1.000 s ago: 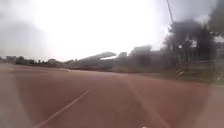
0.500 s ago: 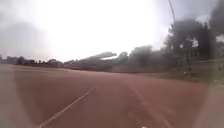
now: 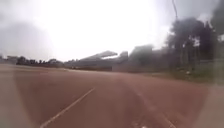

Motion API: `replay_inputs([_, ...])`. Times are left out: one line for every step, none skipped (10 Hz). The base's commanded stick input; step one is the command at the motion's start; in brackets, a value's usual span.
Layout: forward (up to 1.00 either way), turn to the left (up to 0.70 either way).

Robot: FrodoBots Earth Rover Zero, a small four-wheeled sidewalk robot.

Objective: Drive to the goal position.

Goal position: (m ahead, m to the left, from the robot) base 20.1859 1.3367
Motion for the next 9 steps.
replay_inputs([0.7,0.0])
replay_inputs([0.7,0.0])
replay_inputs([0.7,0.0])
replay_inputs([0.7,0.0])
replay_inputs([0.7,0.0])
replay_inputs([0.7,0.0])
replay_inputs([0.7,0.0])
replay_inputs([0.7,0.0])
replay_inputs([0.7,0.0])
